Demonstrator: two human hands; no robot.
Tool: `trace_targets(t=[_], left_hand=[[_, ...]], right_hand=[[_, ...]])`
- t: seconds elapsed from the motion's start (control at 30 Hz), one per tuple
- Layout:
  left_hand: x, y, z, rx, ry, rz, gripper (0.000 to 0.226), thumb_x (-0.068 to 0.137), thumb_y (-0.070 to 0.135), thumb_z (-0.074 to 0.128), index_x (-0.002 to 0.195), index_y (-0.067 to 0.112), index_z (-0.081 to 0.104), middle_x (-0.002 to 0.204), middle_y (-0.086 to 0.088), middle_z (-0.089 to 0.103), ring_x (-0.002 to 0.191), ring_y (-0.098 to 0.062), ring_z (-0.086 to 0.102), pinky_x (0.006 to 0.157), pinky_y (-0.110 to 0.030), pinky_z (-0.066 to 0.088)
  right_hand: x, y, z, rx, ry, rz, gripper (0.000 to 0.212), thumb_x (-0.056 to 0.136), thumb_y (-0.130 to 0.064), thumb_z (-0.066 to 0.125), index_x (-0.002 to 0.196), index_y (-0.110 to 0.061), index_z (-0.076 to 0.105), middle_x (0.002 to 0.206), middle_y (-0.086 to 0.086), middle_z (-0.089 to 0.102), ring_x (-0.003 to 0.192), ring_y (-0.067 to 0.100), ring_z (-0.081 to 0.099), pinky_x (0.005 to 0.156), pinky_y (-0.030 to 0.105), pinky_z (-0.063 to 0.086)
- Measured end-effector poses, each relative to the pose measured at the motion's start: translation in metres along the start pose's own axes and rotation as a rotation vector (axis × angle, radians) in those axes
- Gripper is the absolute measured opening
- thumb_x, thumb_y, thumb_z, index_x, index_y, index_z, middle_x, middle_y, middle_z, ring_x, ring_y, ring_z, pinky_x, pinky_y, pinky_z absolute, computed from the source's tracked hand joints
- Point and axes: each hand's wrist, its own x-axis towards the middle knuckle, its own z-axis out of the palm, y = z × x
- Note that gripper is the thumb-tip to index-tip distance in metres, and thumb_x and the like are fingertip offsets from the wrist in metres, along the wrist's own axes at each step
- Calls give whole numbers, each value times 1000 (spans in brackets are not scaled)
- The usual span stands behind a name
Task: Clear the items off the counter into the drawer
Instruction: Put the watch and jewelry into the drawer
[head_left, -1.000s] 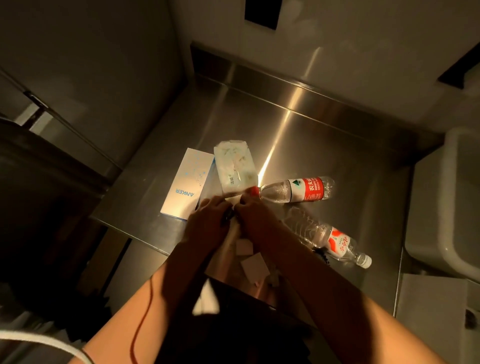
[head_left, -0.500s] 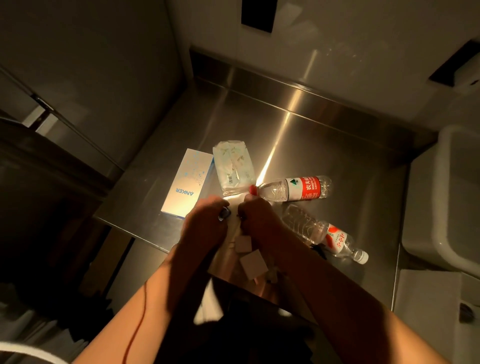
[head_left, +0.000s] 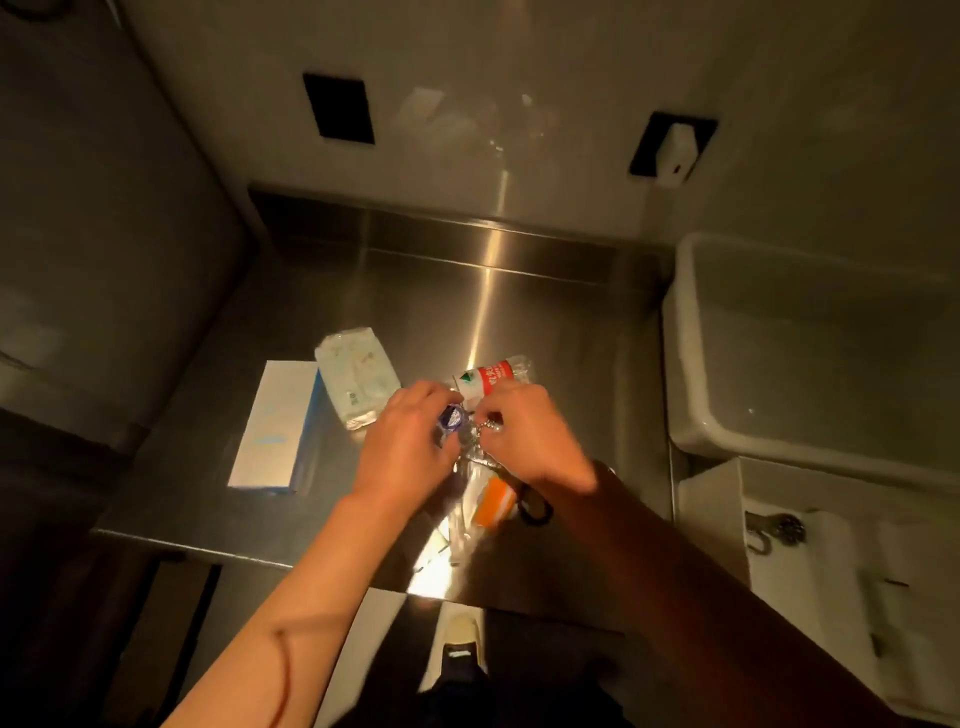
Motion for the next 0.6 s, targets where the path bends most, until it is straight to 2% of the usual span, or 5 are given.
trace_targets(t=[0.07,0.17,0.3,0.5,0.6], left_hand=[[8,28,11,-1,-24,67,39,80,24,74,119,26,65,117,5,63,108,-21,59,89,-38,53],[16,68,30,-14,-71,132,43,80,27,74,122,27,65,122,7,63,113,-20,58,93,-39,53],[24,123,55,-37,-116,246,42,78,24,73,119,26,66,119,7,62,111,-19,58,92,-36,52],[25,201,91,-68,-171,379,37,79,25,72,116,27,66,116,7,63,105,-19,58,84,-35,52],[20,231,108,-94,-193,426,35,81,28,72,115,27,66,117,8,62,104,-18,59,80,-34,53]], right_hand=[[-18,18,-24,28,38,60,15,76,-9,71,88,-16,78,96,3,70,91,21,64,81,30,50],[-47,47,-52,52,131,160,14,77,-6,73,86,-15,78,90,1,66,82,19,63,71,26,46],[-90,84,-89,29,240,216,11,79,-7,72,85,-15,77,88,0,66,77,16,62,71,33,55],[-147,128,-132,46,326,315,9,82,-7,74,85,-15,76,88,-1,65,76,13,62,71,24,53],[-172,149,-149,67,340,356,9,81,-7,76,87,-13,77,92,1,67,78,14,63,75,28,55]])
